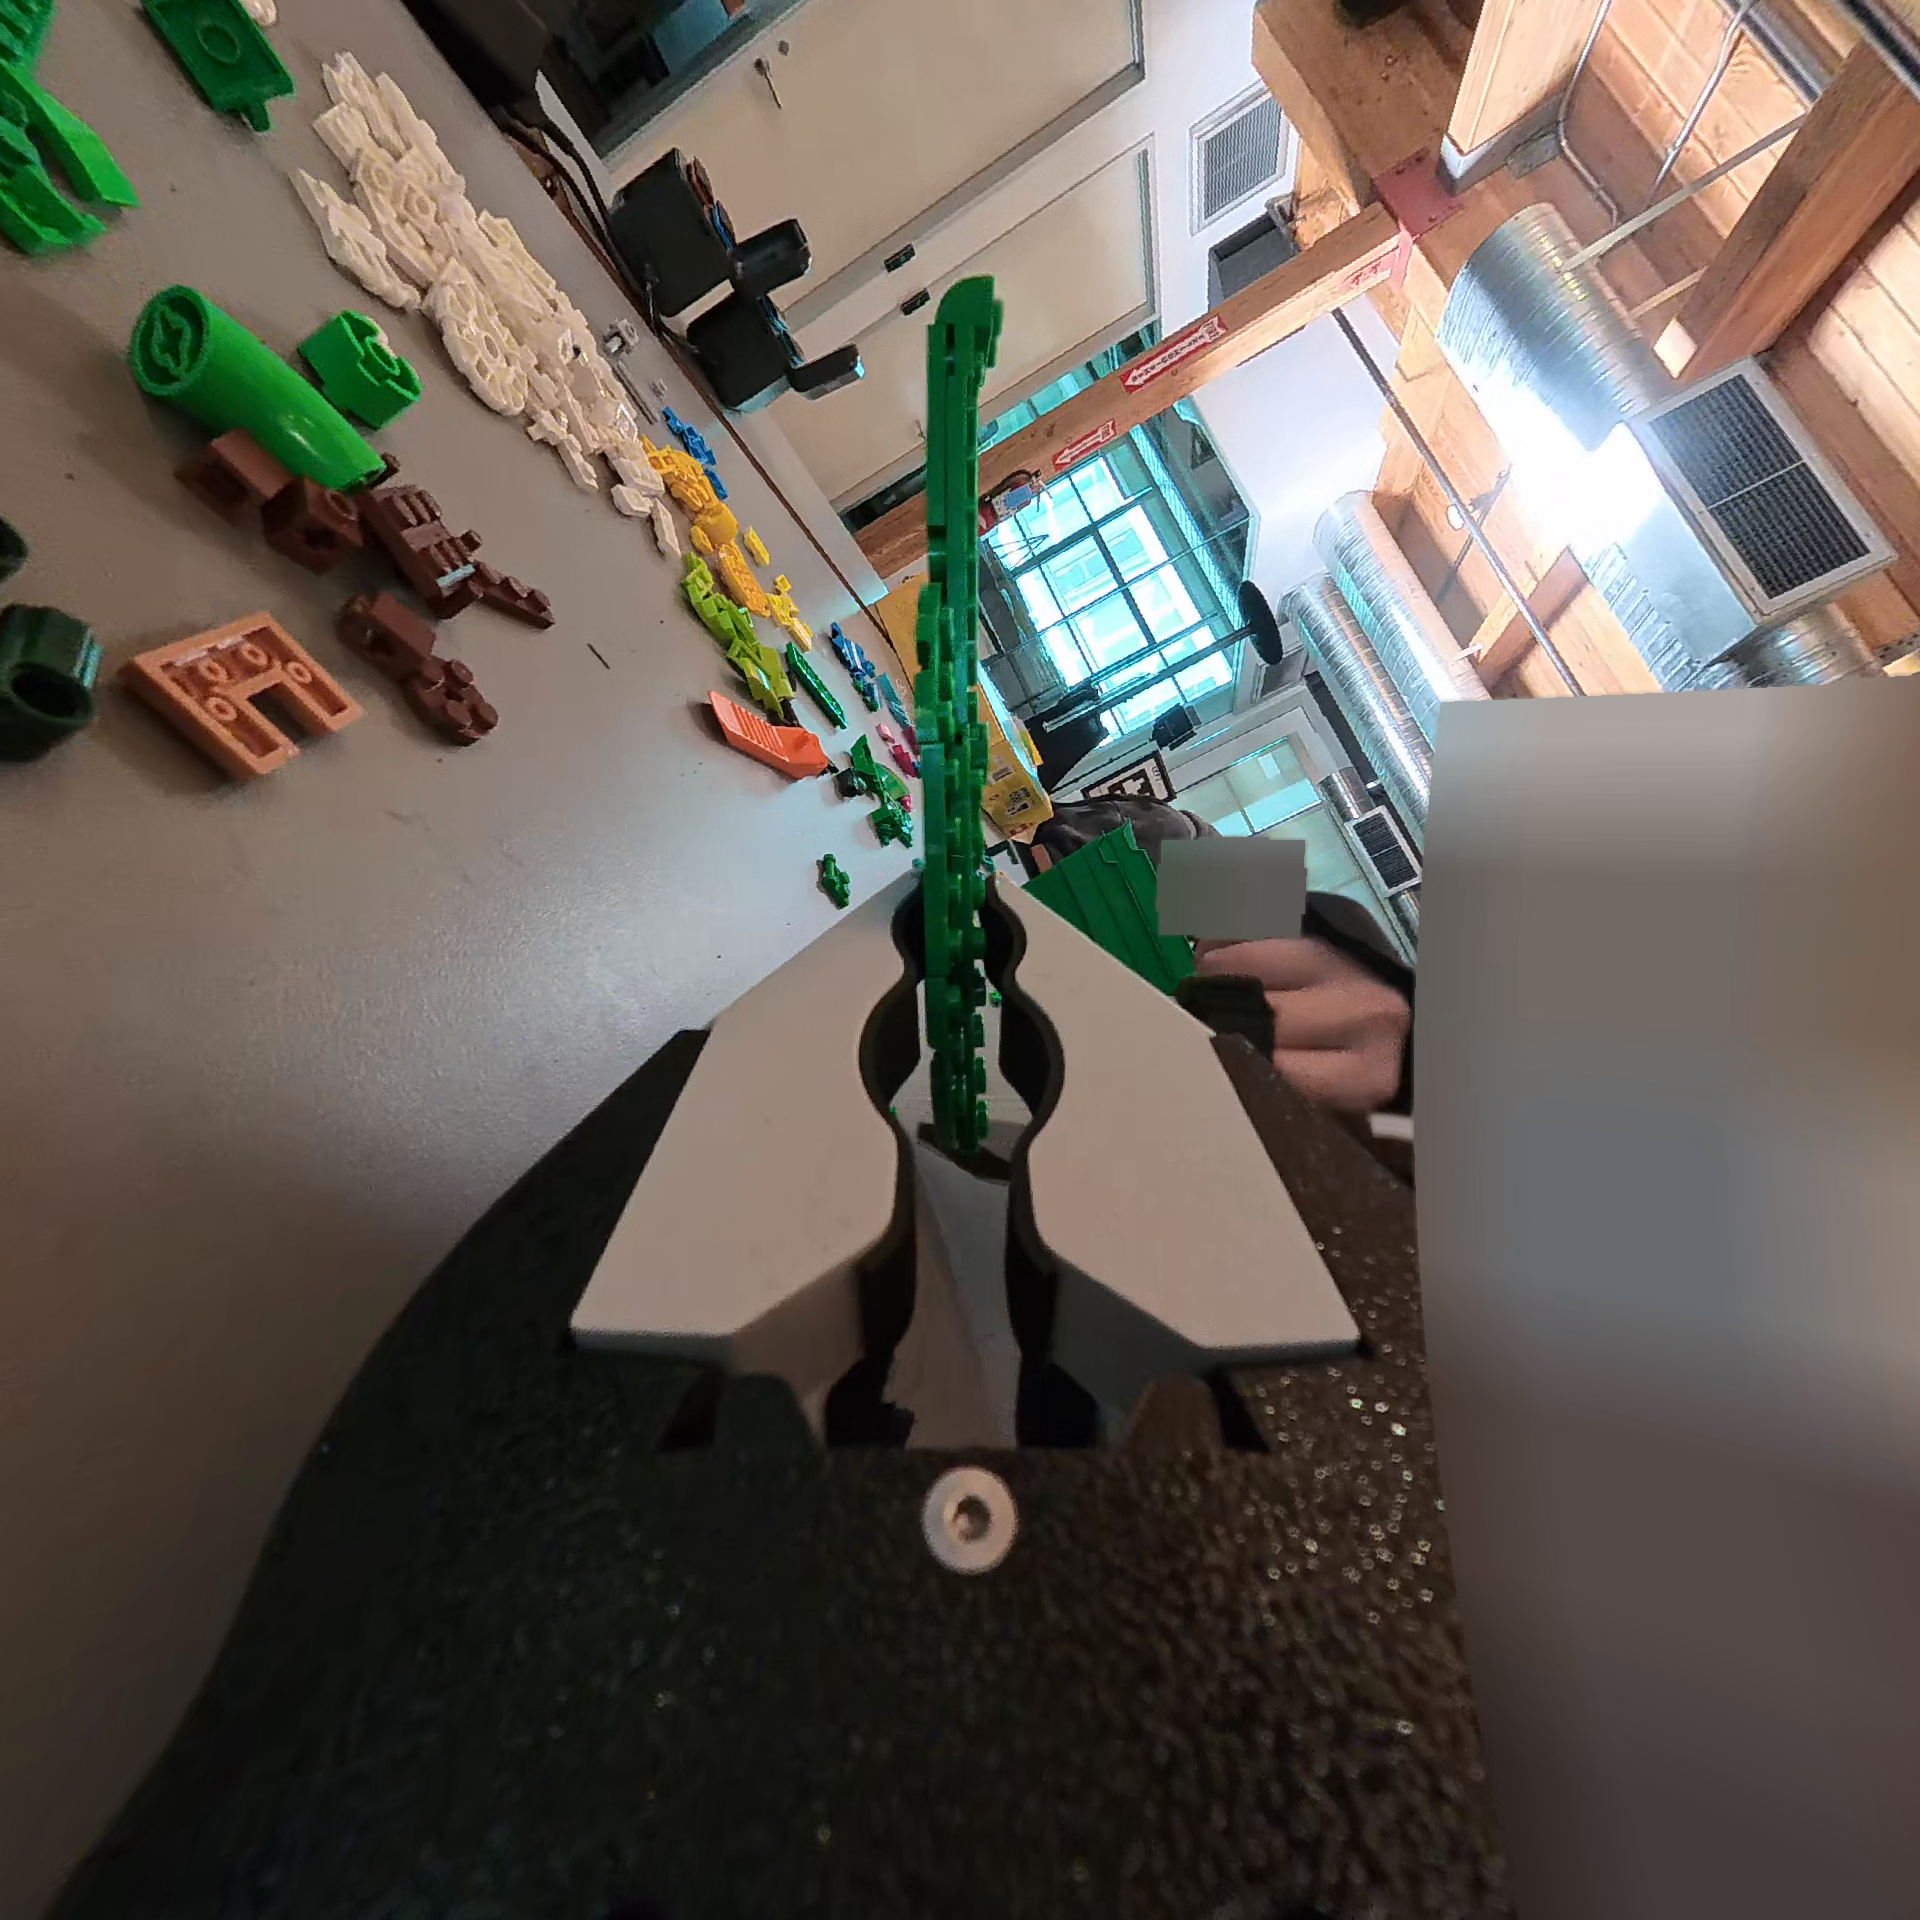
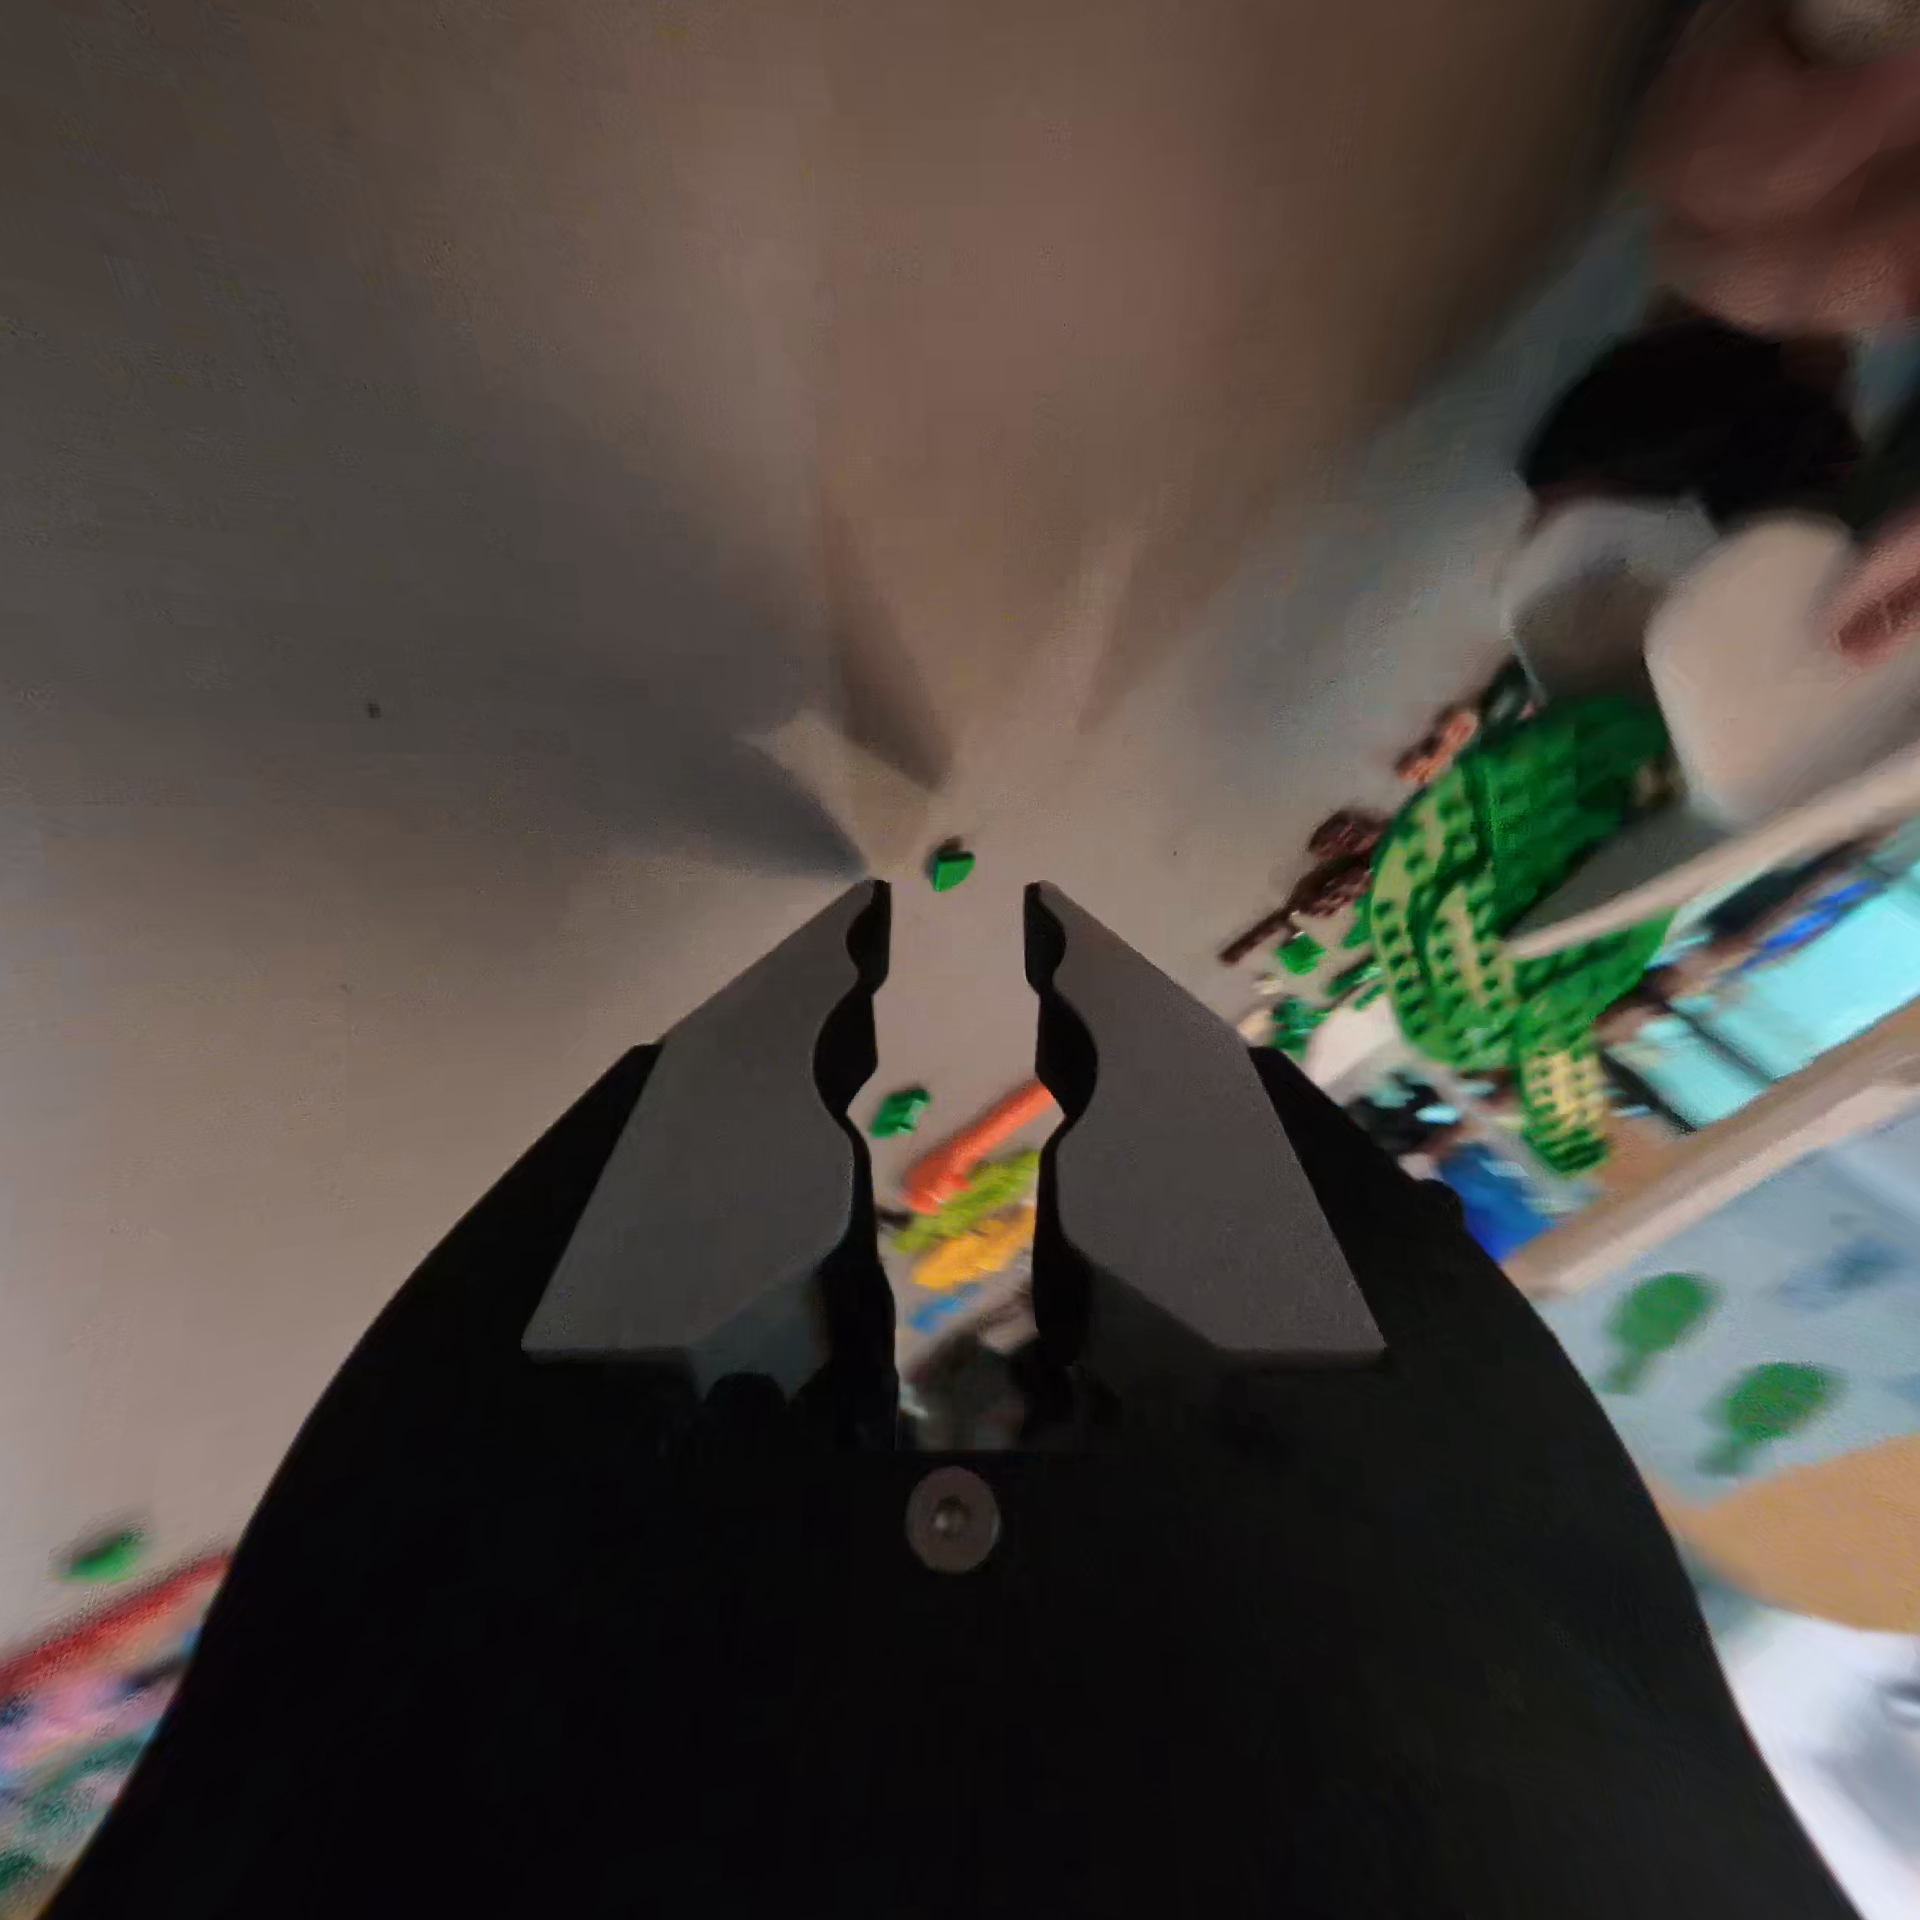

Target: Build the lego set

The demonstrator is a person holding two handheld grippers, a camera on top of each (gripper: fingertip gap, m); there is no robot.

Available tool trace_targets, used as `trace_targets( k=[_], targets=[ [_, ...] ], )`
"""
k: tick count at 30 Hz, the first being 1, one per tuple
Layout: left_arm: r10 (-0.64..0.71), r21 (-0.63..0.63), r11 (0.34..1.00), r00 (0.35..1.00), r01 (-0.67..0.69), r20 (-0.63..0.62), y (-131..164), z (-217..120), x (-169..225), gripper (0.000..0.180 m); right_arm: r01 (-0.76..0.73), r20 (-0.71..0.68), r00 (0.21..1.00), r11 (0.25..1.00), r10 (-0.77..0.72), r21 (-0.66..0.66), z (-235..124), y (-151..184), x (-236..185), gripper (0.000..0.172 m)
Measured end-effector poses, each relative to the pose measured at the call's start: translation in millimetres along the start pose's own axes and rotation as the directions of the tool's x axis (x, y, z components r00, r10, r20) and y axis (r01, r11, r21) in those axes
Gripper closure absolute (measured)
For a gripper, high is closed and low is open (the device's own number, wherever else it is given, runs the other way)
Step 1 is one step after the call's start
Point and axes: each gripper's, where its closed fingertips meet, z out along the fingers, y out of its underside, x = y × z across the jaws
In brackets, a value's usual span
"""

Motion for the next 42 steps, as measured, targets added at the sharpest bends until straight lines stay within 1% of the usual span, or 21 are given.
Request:
trace_targets(
  k=[1,2,3,4,6,7,8,9,10,13,16,19,22,24,26,29,32,34,37,39,42],
  targets=[
    [-0.001,0.001,1.0,1.0,0.001,-0.002,0,0,0,0.175,-0.136,0.019,0.991,0.989,0.135,0.057,-5,-2,1,0.146],
    [-0.002,0.002,1.0,1.0,0.002,-0.004,0,0,0,0.175,-0.278,0.044,0.961,0.954,0.275,0.111,-10,-3,3,0.146],
    [-0.002,0.003,1.0,1.0,0.002,-0.005,0,0,1,0.175,-0.421,0.077,0.907,0.895,0.413,0.15,-14,-1,5,0.147],
    [-0.001,0.003,1.0,1.0,0.001,-0.007,-1,0,1,0.175,-0.554,0.119,0.832,0.814,0.541,0.175,-16,2,5,0.147],
    [-0.002,0.004,1.0,1.0,0.002,-0.008,-1,0,1,0.176,-0.764,0.188,0.644,0.612,0.741,0.205,-14,9,7,0.151],
    [-0.003,0.004,1.0,1.0,0.003,-0.01,-1,0,1,0.176,-0.828,0.224,0.557,0.516,0.8,0.218,-12,10,7,0.151],
    [-0.004,0.004,1.0,1.0,0.004,-0.011,-1,0,1,0.176,-0.869,0.282,0.491,0.441,0.824,0.225,-11,7,4,0.152],
    [-0.005,0.003,1.0,1.0,0.005,-0.013,-1,0,1,0.176,-0.896,0.33,0.44,0.383,0.835,0.224,-9,4,1,0.153],
    [-0.006,0.003,1.0,1.0,0.006,-0.013,-1,0,1,0.176,-0.914,0.351,0.403,0.348,0.845,0.21,-6,5,-2,0.154],
    [-0.007,0.003,1.0,1.0,0.007,-0.016,-1,0,2,0.176,-0.927,0.365,0.371,0.316,0.854,0.204,2,7,-7,0.155],
    [-0.009,0.003,1.0,1.0,0.009,-0.018,-1,0,2,0.175,-0.942,0.43,0.323,0.245,0.843,0.228,3,0,-4,0.155],
    [-0.008,0.003,1.0,1.0,0.008,-0.019,-1,0,2,0.176,-0.956,0.469,0.281,0.201,0.837,0.214,5,-4,-5,0.155],
    [-0.008,0.003,1.0,1.0,0.008,-0.019,-1,0,2,0.176,-0.962,0.557,0.262,0.166,0.788,0.218,-5,-19,-7,0.154],
    [-0.008,0.002,1.0,1.0,0.008,-0.019,-1,0,2,0.175,-0.959,0.555,0.258,0.142,0.791,0.243,-8,-19,-3,0.155],
    [-0.009,0.001,1.0,1.0,0.009,-0.02,0,0,2,0.175,-0.953,0.515,0.269,0.146,0.814,0.267,-5,-12,1,0.155],
    [-0.008,0.0,1.0,1.0,0.008,-0.02,0,0,2,0.175,-0.939,0.474,0.309,0.186,0.825,0.288,0,-9,4,0.15],
    [-0.008,0.0,1.0,1.0,0.008,-0.022,0,0,2,0.176,-0.933,0.484,0.34,0.223,0.806,0.284,4,-13,3,0.145],
    [-0.008,0.0,1.0,1.0,0.008,-0.022,0,0,2,0.175,-0.932,0.492,0.352,0.247,0.796,0.267,5,-14,0,0.146],
    [-0.008,0.0,1.0,1.0,0.008,-0.023,0,0,3,0.175,-0.939,0.513,0.334,0.233,0.791,0.252,0,-15,-2,0.15],
    [-0.008,0.0,1.0,1.0,0.008,-0.022,0,0,2,0.175,-0.94,0.552,0.333,0.223,0.765,0.258,-7,-21,-4,0.152],
    [-0.009,-0.001,1.0,1.0,0.009,-0.023,0,0,3,0.176,-0.94,0.577,0.337,0.23,0.744,0.252,-12,-26,-9,0.154]
  ],
)
